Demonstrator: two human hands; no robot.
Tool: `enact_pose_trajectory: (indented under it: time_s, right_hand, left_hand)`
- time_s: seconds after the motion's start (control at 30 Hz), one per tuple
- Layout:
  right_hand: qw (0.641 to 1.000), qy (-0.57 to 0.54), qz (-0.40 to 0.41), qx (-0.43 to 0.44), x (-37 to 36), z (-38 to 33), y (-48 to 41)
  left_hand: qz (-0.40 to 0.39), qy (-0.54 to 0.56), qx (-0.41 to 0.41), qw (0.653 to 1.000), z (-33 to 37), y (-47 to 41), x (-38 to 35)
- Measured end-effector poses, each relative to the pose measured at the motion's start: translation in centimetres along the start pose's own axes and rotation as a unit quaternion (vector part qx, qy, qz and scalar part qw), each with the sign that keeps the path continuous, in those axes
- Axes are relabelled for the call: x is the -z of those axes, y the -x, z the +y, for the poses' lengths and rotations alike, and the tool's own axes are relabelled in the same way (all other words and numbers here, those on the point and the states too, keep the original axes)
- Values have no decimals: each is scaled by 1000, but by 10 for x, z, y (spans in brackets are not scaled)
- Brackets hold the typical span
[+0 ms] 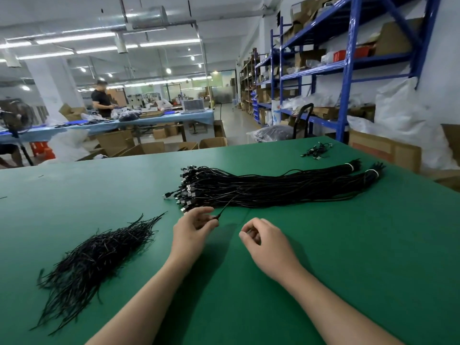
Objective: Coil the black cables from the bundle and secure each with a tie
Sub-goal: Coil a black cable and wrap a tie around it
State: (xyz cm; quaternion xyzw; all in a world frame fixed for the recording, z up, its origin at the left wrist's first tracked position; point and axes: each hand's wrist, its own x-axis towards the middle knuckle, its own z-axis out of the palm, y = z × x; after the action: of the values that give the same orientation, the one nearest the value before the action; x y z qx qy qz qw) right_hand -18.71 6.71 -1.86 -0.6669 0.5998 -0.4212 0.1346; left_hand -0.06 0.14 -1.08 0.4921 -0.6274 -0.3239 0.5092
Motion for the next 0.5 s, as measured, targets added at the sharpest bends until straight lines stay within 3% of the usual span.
enact_pose_trajectory:
  time_s: [0.13,0.3,0.5]
  right_hand:
    - [1000,-2,-14,3,-2,0,0]
    - [1000,-9,-15,-7,-1,0,0]
    - [999,-39,-16,-33,0,3,-1]
  left_hand:
    - [-34,15,2,999,-4,9,1]
    - [-152,-10,-10,988,-1,17,3]
    - [-238,58,-5,970,7,22,9]
